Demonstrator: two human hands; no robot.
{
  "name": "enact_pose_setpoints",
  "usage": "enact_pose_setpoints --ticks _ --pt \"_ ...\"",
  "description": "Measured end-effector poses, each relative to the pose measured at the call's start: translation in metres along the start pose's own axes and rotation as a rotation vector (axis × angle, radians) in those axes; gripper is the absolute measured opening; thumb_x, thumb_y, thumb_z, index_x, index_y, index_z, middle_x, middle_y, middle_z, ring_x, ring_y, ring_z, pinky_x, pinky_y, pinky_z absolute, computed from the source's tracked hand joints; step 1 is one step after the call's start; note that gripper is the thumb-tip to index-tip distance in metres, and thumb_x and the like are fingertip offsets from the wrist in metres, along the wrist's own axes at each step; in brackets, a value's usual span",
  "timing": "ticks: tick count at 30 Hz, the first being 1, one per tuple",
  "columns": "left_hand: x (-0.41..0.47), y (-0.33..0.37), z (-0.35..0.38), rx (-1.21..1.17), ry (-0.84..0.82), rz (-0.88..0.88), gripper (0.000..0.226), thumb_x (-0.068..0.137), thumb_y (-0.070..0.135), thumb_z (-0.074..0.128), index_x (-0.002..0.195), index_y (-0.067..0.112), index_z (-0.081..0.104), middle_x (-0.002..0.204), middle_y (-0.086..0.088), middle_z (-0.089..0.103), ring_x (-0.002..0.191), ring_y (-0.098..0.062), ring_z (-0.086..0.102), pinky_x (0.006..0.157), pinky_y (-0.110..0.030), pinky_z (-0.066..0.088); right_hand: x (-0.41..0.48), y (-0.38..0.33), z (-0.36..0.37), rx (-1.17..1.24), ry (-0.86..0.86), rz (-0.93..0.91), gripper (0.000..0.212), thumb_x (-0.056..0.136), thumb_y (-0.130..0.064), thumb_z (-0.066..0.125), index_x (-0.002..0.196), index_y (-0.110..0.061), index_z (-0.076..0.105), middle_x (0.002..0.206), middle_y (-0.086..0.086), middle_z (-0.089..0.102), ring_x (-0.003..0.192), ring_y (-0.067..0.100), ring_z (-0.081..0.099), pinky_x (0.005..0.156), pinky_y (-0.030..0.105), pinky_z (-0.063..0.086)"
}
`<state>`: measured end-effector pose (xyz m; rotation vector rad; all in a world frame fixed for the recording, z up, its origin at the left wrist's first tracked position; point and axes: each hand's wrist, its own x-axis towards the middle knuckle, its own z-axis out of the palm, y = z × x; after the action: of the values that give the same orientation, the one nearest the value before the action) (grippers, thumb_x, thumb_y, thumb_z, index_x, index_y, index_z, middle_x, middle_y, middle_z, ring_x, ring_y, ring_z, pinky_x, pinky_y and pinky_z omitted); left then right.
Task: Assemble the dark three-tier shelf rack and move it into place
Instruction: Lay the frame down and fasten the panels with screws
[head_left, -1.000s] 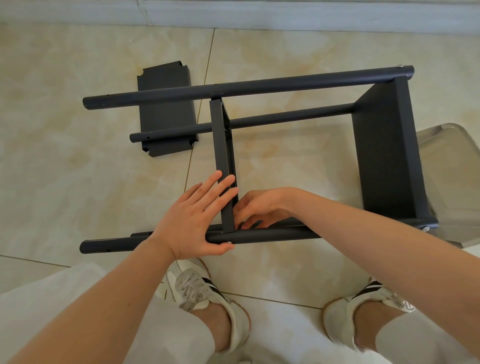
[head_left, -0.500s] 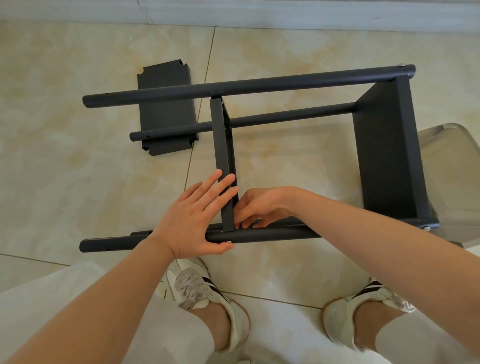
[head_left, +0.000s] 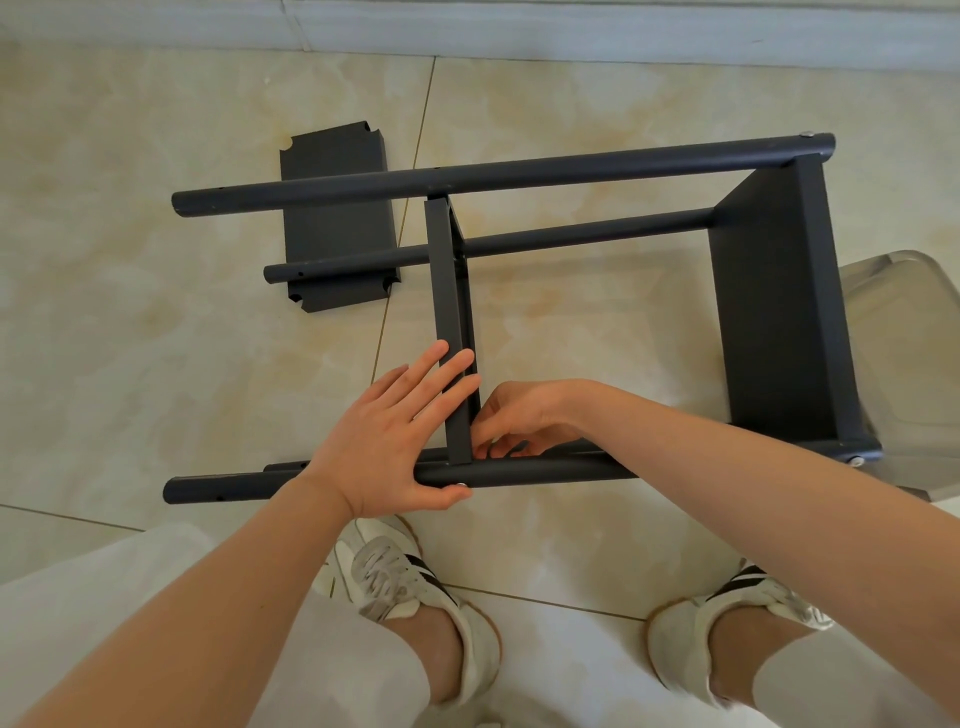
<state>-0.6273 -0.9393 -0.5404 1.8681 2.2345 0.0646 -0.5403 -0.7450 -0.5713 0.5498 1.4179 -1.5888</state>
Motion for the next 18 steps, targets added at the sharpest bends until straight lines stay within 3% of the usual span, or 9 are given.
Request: enact_pose_setpoints --ticks 11,15,18 --pt "0.0007 -0.0006 0.0007 0.000 0.010 0.001 0.103 0.082 0.080 0.046 0.161 0.024 0.012 0.170 0.003 0.002 0.157 -0.021 -0.001 0.123 -0.038 0.009 -0.0040 0.0007 -0.0025 0.053 -0.060 0.012 0.009 0.091 -0.019 0.068 0.093 -0.011 0.073 0.084 0.002 0.072 0.081 0.018 0.065 0.082 0.033 0.053" --pt "0.0004 -0.0009 0.0011 0.003 0.003 0.000 0.104 0.082 0.081 0.046 0.161 0.025 0.008 0.170 0.004 0.001 0.157 -0.021 -0.002 0.124 -0.038 0.009 -0.0025 0.0006 0.0018 0.070 -0.058 0.007 0.015 0.091 -0.020 0.068 0.102 -0.011 0.072 0.100 0.007 0.072 0.094 0.023 0.067 0.092 0.037 0.053" --pt "0.0009 -0.0009 0.0009 0.001 0.000 0.000 0.104 0.082 0.081 0.046 0.161 0.025 0.008 0.170 0.004 0.000 0.157 -0.021 -0.002 0.124 -0.037 0.006 -0.0018 0.0005 0.0012 0.091 -0.063 -0.007 0.016 0.091 -0.020 0.069 0.104 -0.010 0.072 0.099 0.007 0.073 0.090 0.021 0.069 0.091 0.036 0.054"
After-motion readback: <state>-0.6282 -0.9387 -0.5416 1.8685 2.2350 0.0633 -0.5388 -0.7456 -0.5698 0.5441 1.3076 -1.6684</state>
